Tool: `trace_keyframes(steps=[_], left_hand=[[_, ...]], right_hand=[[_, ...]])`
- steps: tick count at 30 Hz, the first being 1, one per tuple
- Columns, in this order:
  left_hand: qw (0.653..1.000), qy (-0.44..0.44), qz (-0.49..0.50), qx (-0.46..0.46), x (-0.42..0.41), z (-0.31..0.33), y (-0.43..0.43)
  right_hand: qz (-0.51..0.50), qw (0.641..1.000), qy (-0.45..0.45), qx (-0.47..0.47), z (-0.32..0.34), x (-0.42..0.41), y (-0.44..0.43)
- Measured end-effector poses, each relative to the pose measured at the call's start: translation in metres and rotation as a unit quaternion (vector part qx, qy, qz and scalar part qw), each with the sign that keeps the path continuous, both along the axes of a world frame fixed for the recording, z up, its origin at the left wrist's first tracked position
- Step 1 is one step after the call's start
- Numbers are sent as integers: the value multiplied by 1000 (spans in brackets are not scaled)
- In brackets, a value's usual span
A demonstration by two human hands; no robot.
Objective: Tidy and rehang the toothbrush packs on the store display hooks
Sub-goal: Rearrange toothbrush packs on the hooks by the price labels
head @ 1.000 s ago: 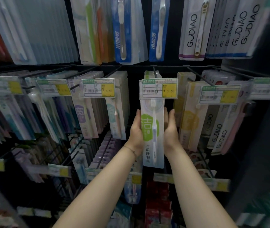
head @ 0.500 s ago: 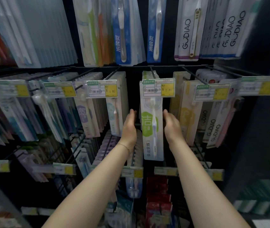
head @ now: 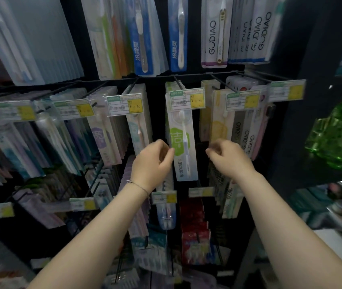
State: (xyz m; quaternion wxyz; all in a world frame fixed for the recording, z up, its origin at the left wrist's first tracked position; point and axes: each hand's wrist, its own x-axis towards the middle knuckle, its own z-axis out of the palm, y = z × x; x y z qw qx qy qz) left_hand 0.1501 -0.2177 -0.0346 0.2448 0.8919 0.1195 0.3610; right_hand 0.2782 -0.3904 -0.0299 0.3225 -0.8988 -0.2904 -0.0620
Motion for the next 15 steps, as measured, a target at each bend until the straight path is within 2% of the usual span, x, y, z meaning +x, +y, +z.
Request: trace_keyframes(steps=[2,6,9,15], left_hand=[[998,27,-7,59,-2,2,-8],[992,69,-22,108,4,10,-32],[983,94,-36,153,12,17,-53],[960,80,-34,265,37,19,-91]], right_hand=[[-5,997,-39,-59,1,-4,-11],[-16,987,-91,-133,1,-6,-32],[-24,982,-111,-154,-2,0,-45],[-16,969,-177,-171,-2,14,-59]])
